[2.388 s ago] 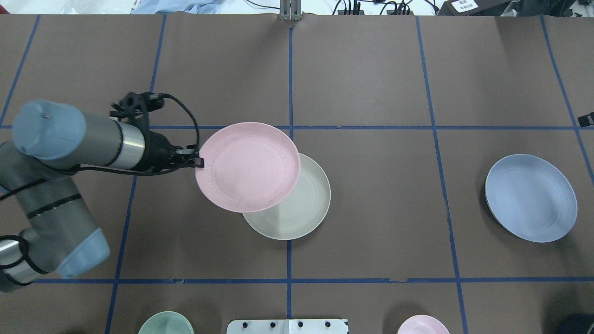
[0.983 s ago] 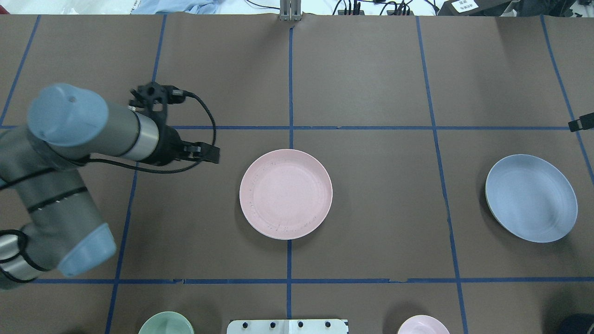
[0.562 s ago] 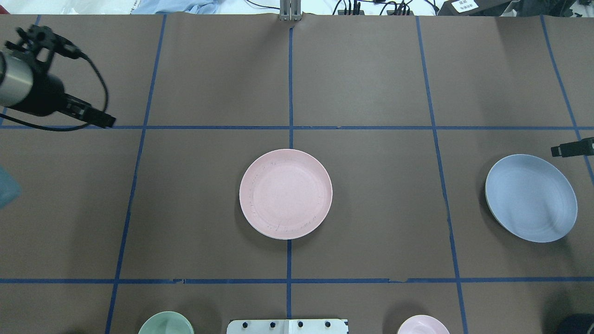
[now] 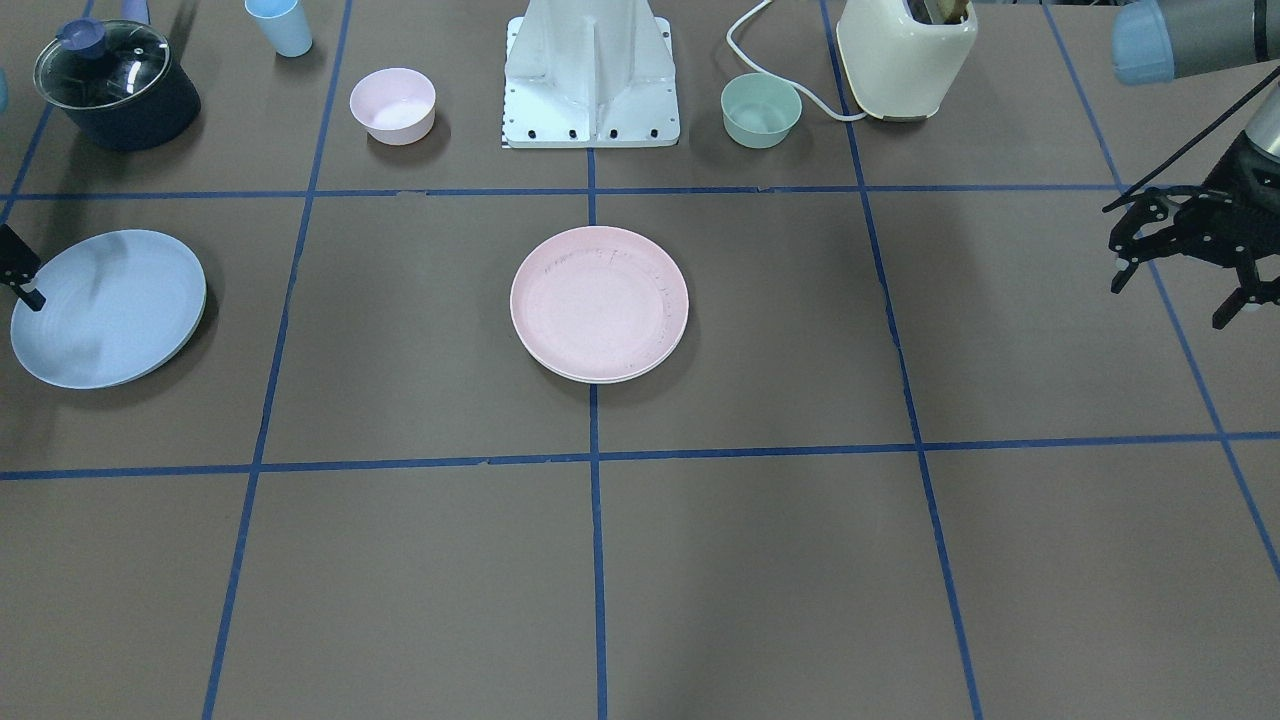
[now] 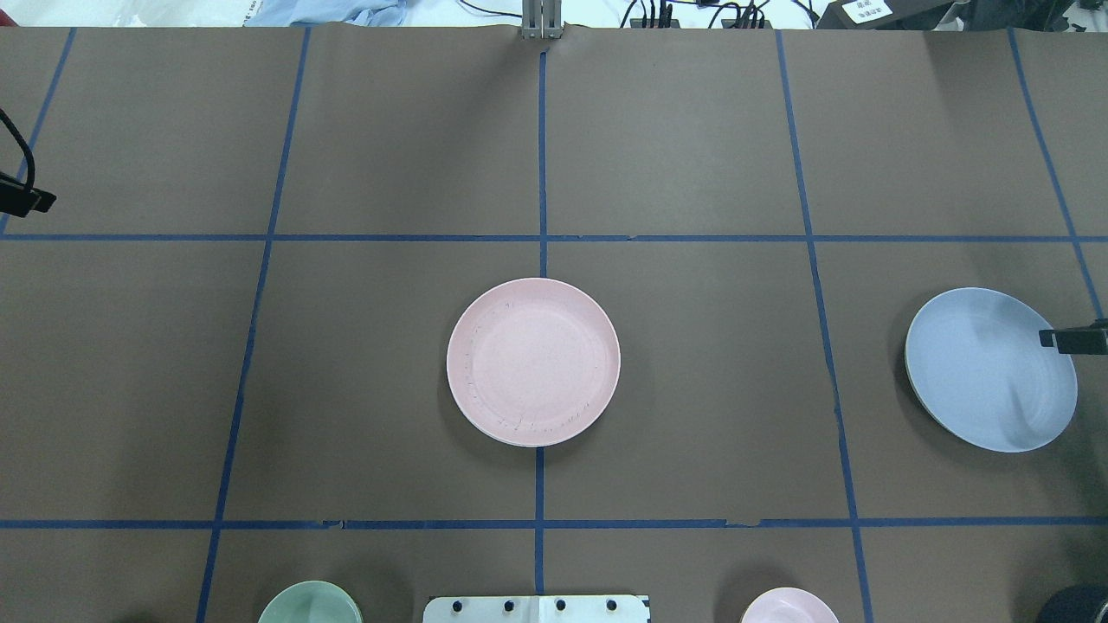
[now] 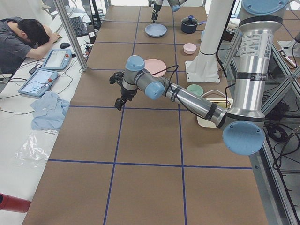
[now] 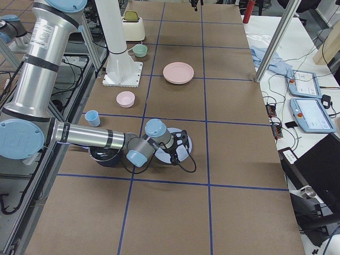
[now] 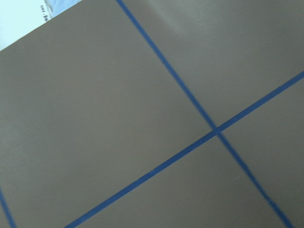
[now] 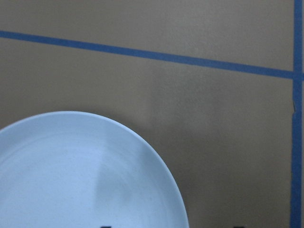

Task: Stack three plates with pink and blue
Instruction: 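Grip the light blue plate rim with the right gripper and lift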

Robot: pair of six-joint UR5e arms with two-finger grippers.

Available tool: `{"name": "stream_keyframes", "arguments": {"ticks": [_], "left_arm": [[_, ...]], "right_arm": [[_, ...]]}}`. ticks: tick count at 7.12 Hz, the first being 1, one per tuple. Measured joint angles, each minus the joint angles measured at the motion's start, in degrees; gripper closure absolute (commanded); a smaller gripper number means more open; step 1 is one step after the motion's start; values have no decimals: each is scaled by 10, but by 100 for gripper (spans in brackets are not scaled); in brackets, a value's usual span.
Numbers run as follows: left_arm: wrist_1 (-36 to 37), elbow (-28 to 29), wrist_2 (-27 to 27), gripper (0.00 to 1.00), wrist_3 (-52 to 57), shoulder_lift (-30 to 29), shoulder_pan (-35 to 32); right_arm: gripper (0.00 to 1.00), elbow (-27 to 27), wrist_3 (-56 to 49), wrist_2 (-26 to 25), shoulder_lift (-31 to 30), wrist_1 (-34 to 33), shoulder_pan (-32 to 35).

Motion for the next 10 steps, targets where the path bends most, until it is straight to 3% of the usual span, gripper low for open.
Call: {"name": "stream_keyframes", "arguments": {"ticks": [1,2,3,4,8,10], "left_arm": [[-1,-1,0,0,2,3,-1],[-1,-2,0,0,3,4,-2],[-1,-3,0,0,2,5,-2],[-1,-4,0,0,2,7,-2],[-1,-9,-4,0,-1,9,-2],[-1,-10,-16,0,-2,10,-2]], "right_arm": [[45,-21,0,1,-1,24,-2],[60,-30,0,3,-1,34,-6],[93,-35,1,3,-1,37,-12],[100,-37,1,3,-2,38,-19],[100,-25,25,5,8,36,-30],[100,20,67,25,43,2,-29]]}}
